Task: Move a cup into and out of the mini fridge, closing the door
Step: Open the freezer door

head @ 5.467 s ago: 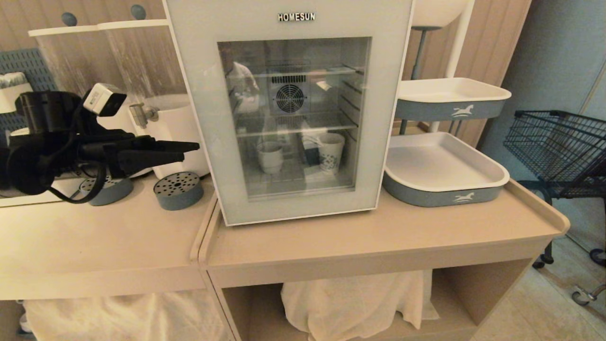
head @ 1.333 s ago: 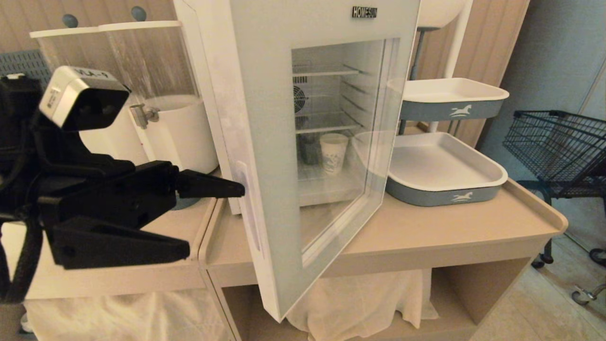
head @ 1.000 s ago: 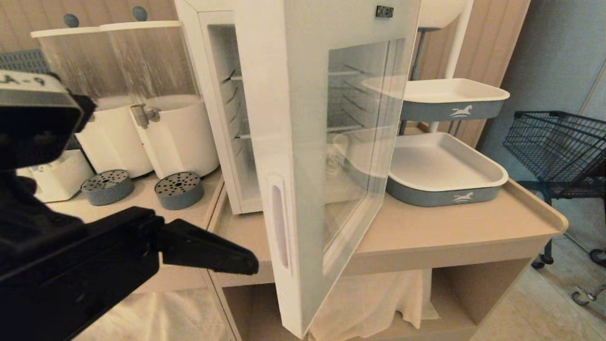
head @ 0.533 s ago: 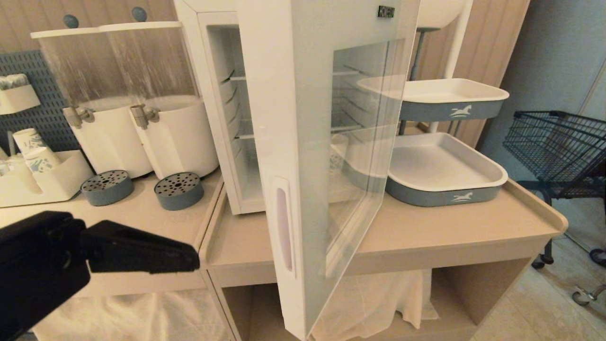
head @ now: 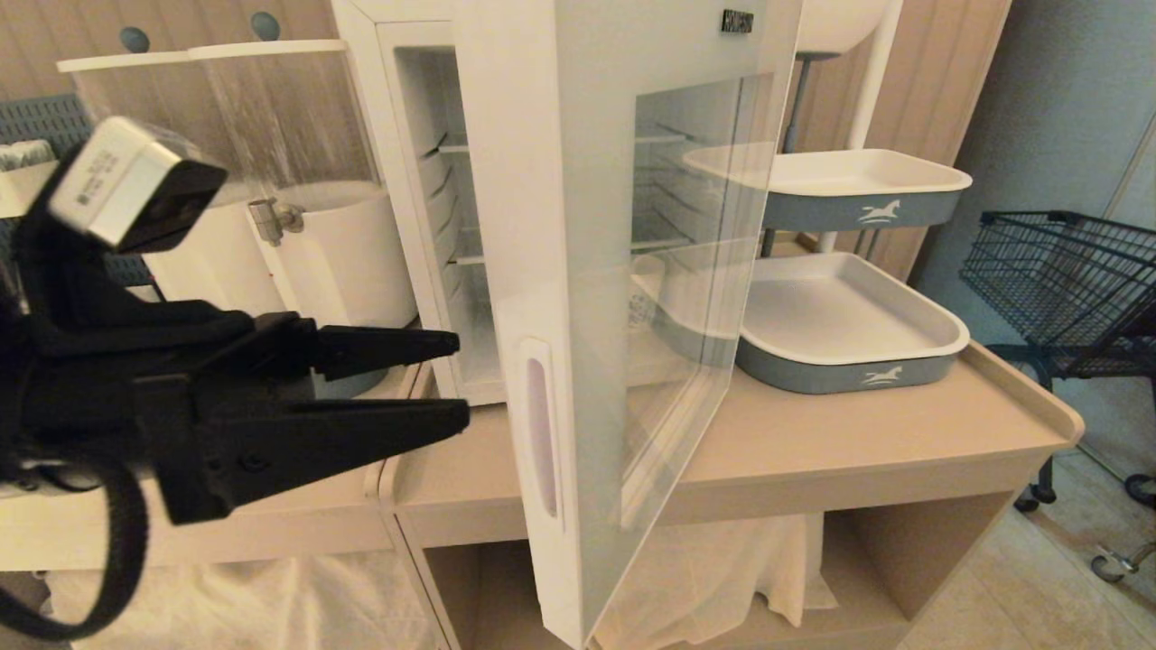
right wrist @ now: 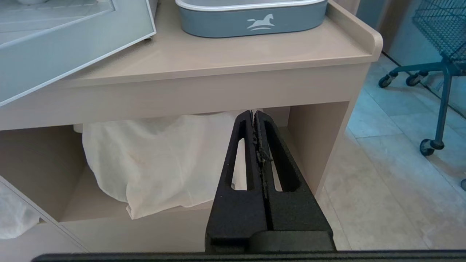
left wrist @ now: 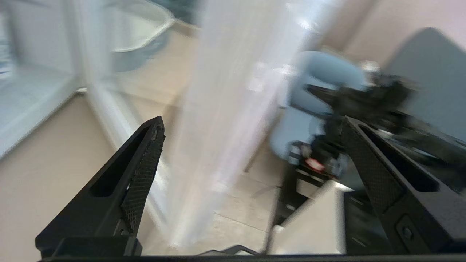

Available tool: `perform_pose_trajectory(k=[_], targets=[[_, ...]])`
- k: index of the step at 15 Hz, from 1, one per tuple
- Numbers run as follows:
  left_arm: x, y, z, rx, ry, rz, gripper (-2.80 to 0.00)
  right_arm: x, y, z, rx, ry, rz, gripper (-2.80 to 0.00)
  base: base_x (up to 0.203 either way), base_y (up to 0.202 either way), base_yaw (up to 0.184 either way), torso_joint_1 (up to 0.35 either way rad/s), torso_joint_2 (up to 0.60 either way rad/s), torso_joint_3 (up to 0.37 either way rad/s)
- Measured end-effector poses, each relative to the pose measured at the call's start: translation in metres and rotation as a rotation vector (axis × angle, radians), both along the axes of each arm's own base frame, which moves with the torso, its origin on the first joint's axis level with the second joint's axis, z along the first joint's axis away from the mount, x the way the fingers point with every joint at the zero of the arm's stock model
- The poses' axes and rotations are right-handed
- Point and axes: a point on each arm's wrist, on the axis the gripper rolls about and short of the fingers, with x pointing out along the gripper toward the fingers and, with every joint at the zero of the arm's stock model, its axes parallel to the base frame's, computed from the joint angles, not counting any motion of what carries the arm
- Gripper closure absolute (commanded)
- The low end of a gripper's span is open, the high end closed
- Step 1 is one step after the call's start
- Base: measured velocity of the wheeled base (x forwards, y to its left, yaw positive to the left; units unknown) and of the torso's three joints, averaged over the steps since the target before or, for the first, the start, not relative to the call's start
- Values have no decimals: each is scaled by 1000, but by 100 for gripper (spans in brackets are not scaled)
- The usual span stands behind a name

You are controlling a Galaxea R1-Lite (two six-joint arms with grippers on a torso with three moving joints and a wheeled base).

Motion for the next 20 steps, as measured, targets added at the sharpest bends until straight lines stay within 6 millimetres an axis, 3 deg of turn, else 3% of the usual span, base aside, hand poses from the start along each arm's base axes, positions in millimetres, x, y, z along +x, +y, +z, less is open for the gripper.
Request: perform_pose_trajectory(k=[3, 7, 10, 13, 16, 20], targets=[[16, -16, -8, 13, -4, 34, -280, 0, 0, 0, 0, 0, -1, 0, 0, 0, 0, 0, 0, 0], [15, -35, -15, 26, 29, -47, -280, 0, 0, 0, 0, 0, 1, 0, 0, 0, 0, 0, 0, 0], [3, -51, -13, 17, 47, -134, -280, 0, 0, 0, 0, -1, 0, 0, 0, 0, 0, 0, 0, 0], [-24, -59, -3, -12, 60, -245, -280, 0, 0, 0, -1, 0, 2, 0, 0, 0, 0, 0, 0, 0], [-52, -53, -2, -11, 71, -308, -280, 0, 0, 0, -1, 0, 1, 0, 0, 0, 0, 0, 0, 0], [-56, -40, -12, 5, 76, -175, -280, 0, 0, 0, 0, 0, 1, 0, 0, 0, 0, 0, 0, 0]])
